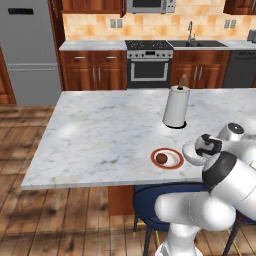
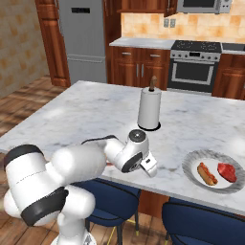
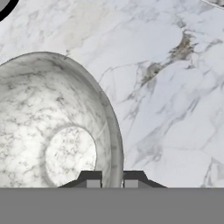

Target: Take the smaller bowl and place it next to the appetizer plate on the dining counter , and place the larger bowl next to the plate with cooked food.

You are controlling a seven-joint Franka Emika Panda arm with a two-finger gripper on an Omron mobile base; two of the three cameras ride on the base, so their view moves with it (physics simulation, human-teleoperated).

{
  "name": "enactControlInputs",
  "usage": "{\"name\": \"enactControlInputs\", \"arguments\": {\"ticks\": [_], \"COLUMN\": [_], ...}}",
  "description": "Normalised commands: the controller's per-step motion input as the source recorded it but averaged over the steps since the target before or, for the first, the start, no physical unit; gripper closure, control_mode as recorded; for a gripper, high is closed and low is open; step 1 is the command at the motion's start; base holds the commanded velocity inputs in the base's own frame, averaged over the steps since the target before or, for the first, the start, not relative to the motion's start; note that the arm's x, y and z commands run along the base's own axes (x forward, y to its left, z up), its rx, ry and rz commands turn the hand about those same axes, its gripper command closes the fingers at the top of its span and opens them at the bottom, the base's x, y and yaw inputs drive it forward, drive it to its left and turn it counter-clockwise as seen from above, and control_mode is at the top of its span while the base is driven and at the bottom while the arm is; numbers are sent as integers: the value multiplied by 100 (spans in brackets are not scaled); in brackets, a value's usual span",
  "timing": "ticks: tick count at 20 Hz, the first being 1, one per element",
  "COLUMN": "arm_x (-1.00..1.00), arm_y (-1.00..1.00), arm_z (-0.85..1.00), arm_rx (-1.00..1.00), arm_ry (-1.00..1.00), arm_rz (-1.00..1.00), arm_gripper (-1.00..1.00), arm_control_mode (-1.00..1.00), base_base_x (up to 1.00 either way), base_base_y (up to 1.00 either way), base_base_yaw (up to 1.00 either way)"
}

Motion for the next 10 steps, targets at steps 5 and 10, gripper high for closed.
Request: {"name": "enactControlInputs", "arguments": {"ticks": [5, 10], "arm_x": [19, 15], "arm_y": [-9, -4], "arm_z": [-21, -10], "arm_rx": [0, 0], "arm_ry": [0, 0], "arm_rz": [0, 0], "arm_gripper": [100, 100], "arm_control_mode": [-100, -100], "base_base_x": [0, 0], "base_base_y": [0, 0], "base_base_yaw": [0, 0]}}
